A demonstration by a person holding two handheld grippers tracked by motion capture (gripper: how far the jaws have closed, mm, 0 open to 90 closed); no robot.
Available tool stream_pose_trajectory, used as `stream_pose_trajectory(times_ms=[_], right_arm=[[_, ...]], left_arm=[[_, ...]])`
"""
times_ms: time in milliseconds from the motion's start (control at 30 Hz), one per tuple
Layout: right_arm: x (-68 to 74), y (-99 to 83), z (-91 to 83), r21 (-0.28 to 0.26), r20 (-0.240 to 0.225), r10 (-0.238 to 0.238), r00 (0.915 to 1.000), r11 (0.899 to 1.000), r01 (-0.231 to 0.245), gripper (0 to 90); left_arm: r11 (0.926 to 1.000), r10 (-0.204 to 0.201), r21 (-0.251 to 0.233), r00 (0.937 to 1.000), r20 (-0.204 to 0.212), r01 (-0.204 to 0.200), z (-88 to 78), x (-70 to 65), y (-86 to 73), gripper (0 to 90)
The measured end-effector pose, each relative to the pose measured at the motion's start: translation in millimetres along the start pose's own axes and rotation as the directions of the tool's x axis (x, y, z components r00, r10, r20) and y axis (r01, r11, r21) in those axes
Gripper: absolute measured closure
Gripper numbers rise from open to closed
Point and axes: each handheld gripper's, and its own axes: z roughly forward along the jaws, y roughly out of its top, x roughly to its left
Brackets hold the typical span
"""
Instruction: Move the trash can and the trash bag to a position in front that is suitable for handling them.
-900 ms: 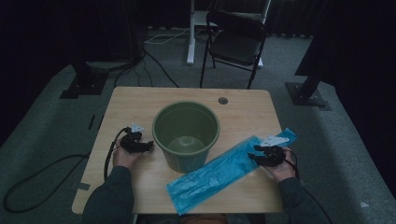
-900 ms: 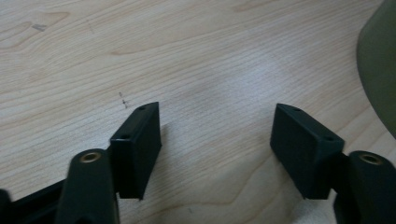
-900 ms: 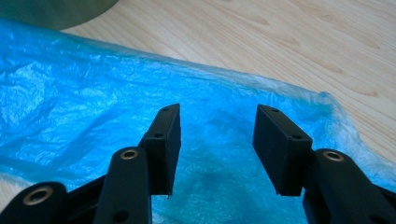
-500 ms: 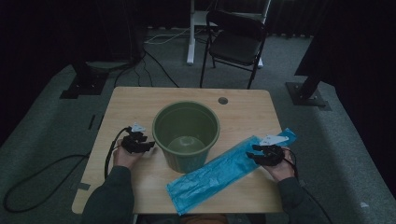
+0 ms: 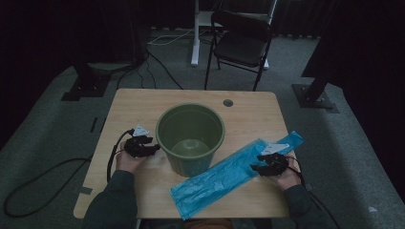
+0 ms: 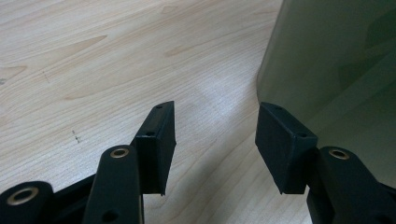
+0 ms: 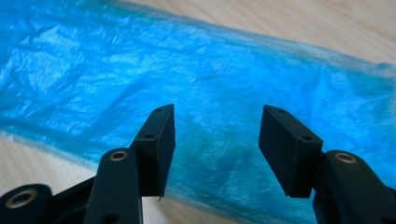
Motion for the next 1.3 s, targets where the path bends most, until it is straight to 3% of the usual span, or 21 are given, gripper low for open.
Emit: stream_pose_trajectory(times_ms=[200, 433, 867, 1133, 1300], right_arm=[[-3.3, 0.6, 10.9, 0.054, 0.001, -0.002, 1.0000, 0.999, 0.002, 45.8], [-12.8, 4.3, 17.1, 0.050, -0.007, 0.027, 0.9996, 0.998, -0.026, 45.6], [-48.5, 27.9, 35.7, 0.059, 0.073, 0.059, 0.9956, 0.996, -0.063, 44.7], [-58.7, 48.9, 48.4, 0.099, 0.133, 0.032, 0.9905, 0.994, -0.046, 45.3], [-63.1, 57.6, 55.1, 0.103, 0.147, 0.029, 0.9886, 0.994, -0.045, 45.7]], left_arm=[[1.0000, 0.000, -0.006, 1.0000, 0.003, 0.000, 0.9, -2.0, 2.5, 47.0], [0.9999, -0.004, -0.011, 1.0000, -0.001, 0.004, 0.8, -2.7, 3.5, 47.0], [0.9999, 0.007, -0.013, 0.9999, 0.008, -0.007, 2.1, -5.2, 5.7, 47.0], [0.9998, 0.009, -0.018, 0.9998, 0.017, -0.008, 2.1, -6.5, 6.8, 47.3], [0.9997, 0.012, -0.021, 0.9997, 0.022, -0.011, 3.3, -8.5, 8.3, 47.3]])
